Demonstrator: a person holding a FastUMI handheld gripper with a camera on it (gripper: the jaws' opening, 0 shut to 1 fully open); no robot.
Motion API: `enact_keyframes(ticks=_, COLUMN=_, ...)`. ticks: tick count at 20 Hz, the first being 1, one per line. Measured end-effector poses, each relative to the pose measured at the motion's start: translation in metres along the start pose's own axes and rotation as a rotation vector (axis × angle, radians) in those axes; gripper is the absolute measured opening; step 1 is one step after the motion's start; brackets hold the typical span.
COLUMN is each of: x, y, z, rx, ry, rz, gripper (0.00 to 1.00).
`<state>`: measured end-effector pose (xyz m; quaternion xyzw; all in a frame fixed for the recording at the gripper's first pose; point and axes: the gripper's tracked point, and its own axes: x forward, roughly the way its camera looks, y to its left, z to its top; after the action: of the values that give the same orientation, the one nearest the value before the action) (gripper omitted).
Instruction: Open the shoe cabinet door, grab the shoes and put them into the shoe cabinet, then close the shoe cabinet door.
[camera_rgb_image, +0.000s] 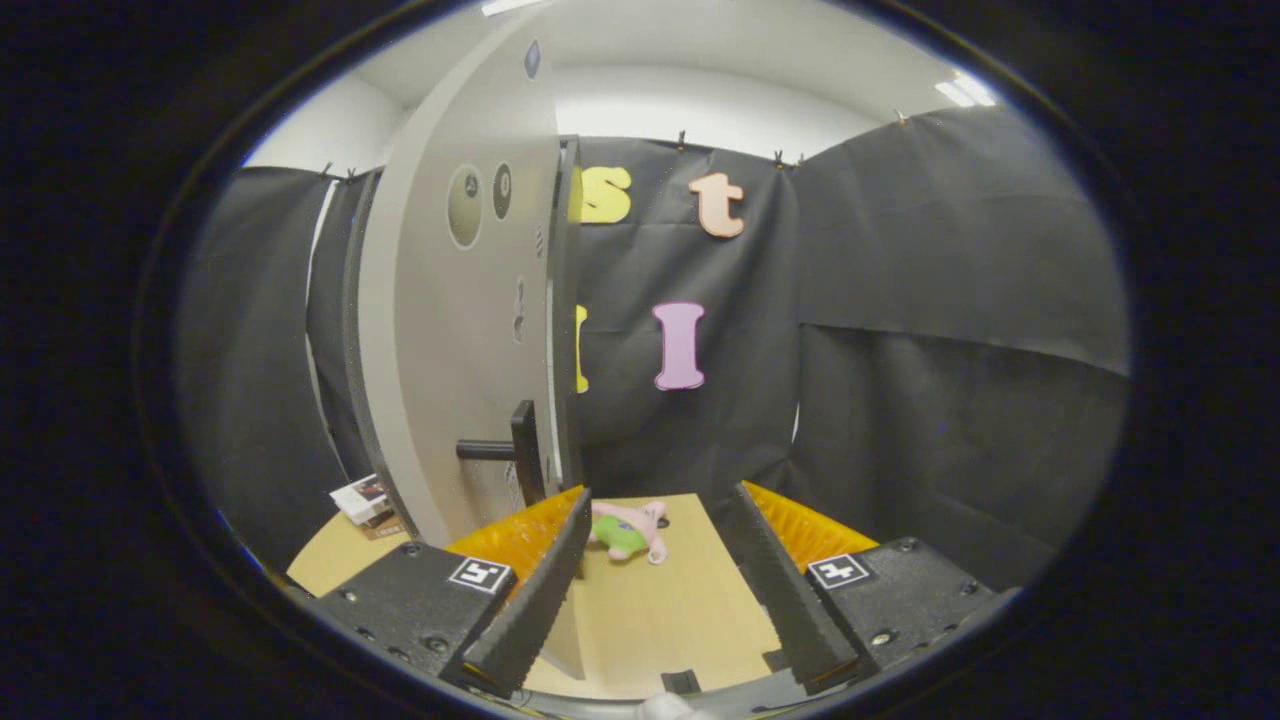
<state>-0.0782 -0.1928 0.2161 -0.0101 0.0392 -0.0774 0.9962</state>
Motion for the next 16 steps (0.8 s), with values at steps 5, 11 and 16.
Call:
enact_keyframes(ticks=5, x=-0.011, y=0.015, z=-0.004, rx=0.053, ry=0.016, rz=0.016, gripper=0.93)
enact_keyframes(ticks=11, x=-0.018, y=0.049, z=-0.007, rx=0.056, ry=0.021, rz=0.046, gripper=0.93)
enact_keyframes(ticks=16, x=-0.023, y=0.09, z=-0.007, rx=0.055, ry=0.028, rz=0.076, gripper=0.93)
